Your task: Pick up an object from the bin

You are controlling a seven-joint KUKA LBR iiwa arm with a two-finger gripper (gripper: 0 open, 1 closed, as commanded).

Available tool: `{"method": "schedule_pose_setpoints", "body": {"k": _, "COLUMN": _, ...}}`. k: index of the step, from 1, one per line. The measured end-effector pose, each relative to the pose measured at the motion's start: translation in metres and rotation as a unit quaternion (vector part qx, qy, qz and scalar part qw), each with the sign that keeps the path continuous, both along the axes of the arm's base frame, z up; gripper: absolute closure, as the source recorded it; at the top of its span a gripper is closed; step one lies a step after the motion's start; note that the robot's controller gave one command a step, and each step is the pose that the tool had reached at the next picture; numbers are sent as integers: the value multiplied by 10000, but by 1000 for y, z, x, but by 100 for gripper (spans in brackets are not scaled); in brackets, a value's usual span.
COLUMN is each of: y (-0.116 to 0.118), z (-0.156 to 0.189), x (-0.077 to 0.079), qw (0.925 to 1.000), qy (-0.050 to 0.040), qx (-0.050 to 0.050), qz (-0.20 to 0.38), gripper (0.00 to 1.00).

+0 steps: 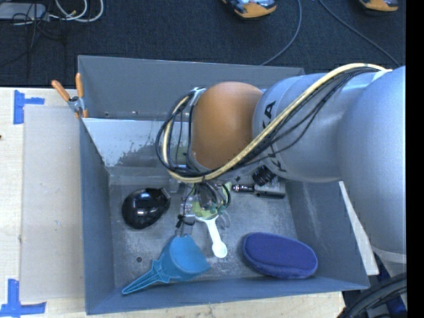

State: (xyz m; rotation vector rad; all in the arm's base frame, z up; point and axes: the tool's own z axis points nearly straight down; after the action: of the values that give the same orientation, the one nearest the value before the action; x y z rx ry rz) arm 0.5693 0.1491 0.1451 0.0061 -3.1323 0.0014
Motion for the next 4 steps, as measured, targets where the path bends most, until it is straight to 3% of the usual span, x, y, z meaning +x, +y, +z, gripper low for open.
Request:
{"method": "schedule_pose_setpoints", "body": {"k": 1, "y": -1, "z": 5, "x": 2, "qw": 10000, "qy": -36, "qx": 6, "qz": -28, "gripper": 100}}
{"method": "schedule_pose_setpoints", "body": {"k": 2, "y": 5, "z": -38, "x": -1, "qw": 9979, "qy": -70, "qx": 16, "qz": 642, "gripper": 100}}
{"method": "schedule_pose_setpoints", "body": {"k": 3, "y": 4, "z": -42, "x": -4, "qw": 9980, "qy": -20, "qx": 5, "qz": 631, "gripper": 0}}
{"method": "schedule_pose_setpoints", "body": {"k": 4, "y": 4, "z": -42, "x": -3, "qw": 9981, "qy": -30, "qx": 12, "qz": 622, "gripper": 100}}
